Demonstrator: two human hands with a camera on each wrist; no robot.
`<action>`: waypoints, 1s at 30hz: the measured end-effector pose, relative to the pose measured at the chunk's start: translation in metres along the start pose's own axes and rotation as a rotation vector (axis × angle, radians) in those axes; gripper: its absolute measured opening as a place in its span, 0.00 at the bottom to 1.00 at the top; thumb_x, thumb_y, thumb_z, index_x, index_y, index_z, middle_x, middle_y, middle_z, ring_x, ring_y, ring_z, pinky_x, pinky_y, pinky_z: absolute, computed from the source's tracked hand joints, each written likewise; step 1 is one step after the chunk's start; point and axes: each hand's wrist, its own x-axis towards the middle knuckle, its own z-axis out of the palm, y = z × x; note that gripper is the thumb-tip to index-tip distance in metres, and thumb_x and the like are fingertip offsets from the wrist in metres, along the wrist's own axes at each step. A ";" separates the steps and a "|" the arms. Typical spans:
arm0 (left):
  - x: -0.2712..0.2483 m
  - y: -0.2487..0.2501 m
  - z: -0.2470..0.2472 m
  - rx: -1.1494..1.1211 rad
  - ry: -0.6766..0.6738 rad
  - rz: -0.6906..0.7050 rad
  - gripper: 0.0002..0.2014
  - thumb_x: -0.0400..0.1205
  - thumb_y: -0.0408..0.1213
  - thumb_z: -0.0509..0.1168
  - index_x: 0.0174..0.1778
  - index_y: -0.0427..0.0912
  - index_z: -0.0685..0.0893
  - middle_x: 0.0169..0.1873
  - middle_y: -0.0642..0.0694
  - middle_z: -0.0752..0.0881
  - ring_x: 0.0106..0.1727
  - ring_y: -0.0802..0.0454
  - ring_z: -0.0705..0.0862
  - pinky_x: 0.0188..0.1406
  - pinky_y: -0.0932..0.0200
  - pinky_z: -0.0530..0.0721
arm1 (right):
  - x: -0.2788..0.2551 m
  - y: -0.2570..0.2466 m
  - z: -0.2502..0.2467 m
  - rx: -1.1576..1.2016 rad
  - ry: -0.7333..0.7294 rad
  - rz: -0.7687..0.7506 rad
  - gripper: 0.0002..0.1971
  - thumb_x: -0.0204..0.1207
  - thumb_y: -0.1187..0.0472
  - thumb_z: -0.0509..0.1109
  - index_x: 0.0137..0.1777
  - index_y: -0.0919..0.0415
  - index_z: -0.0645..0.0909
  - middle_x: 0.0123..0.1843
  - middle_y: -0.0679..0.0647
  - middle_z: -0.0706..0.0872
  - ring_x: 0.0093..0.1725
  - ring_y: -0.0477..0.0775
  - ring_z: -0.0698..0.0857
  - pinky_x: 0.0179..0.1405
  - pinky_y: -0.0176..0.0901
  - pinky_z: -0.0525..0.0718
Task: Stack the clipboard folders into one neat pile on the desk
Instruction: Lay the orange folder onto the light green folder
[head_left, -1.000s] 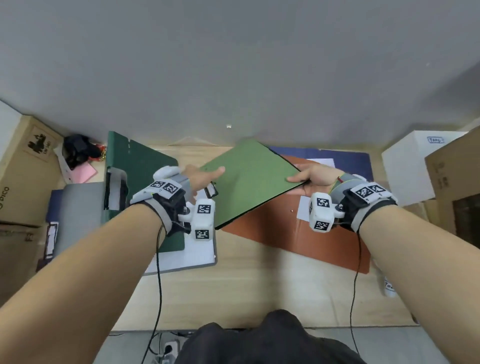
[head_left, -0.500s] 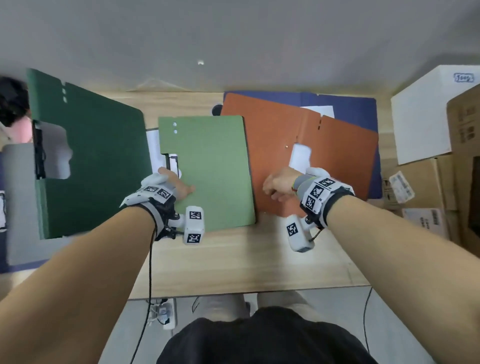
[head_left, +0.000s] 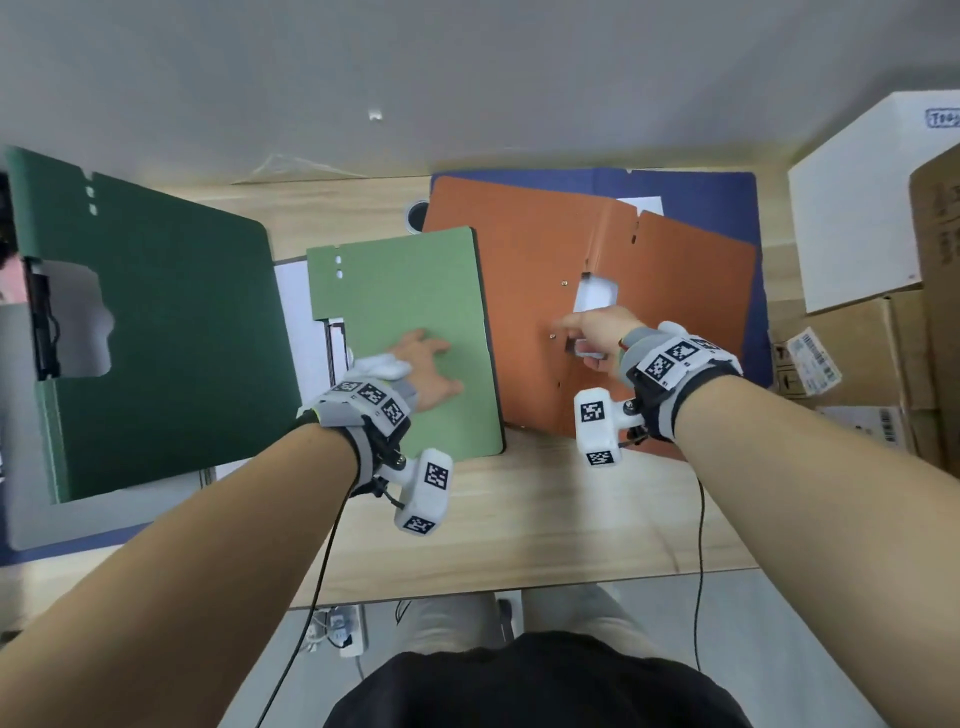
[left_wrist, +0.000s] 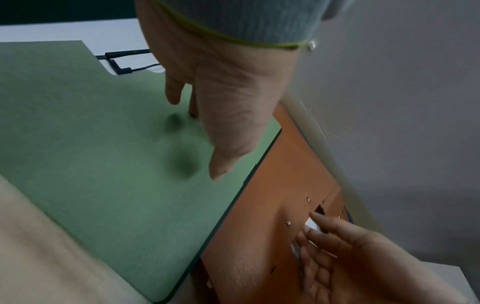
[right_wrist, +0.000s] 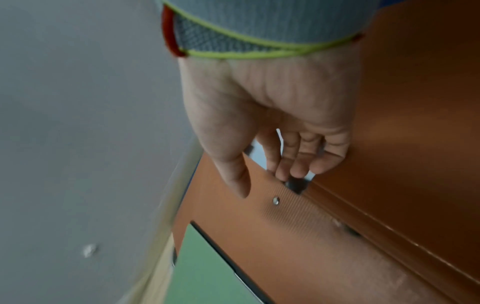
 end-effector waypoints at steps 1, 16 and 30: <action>-0.003 0.002 0.000 0.013 -0.008 0.010 0.36 0.77 0.51 0.74 0.82 0.52 0.72 0.87 0.46 0.60 0.83 0.42 0.69 0.79 0.49 0.70 | 0.000 0.001 -0.001 0.021 -0.009 -0.008 0.14 0.70 0.52 0.79 0.46 0.59 0.82 0.43 0.52 0.81 0.36 0.48 0.78 0.32 0.38 0.77; -0.046 0.071 -0.066 -0.609 -0.014 0.207 0.59 0.51 0.75 0.78 0.75 0.46 0.75 0.69 0.51 0.84 0.70 0.54 0.84 0.74 0.50 0.80 | -0.109 -0.058 -0.007 -0.048 -0.190 -0.545 0.07 0.81 0.63 0.68 0.43 0.62 0.85 0.36 0.57 0.85 0.34 0.53 0.84 0.41 0.43 0.88; -0.044 -0.068 -0.066 -0.755 0.259 -0.131 0.21 0.83 0.27 0.66 0.73 0.42 0.79 0.55 0.42 0.89 0.47 0.45 0.85 0.49 0.52 0.84 | -0.100 -0.074 0.022 -0.173 -0.088 -0.452 0.07 0.80 0.57 0.67 0.52 0.56 0.85 0.51 0.54 0.87 0.40 0.50 0.82 0.41 0.41 0.82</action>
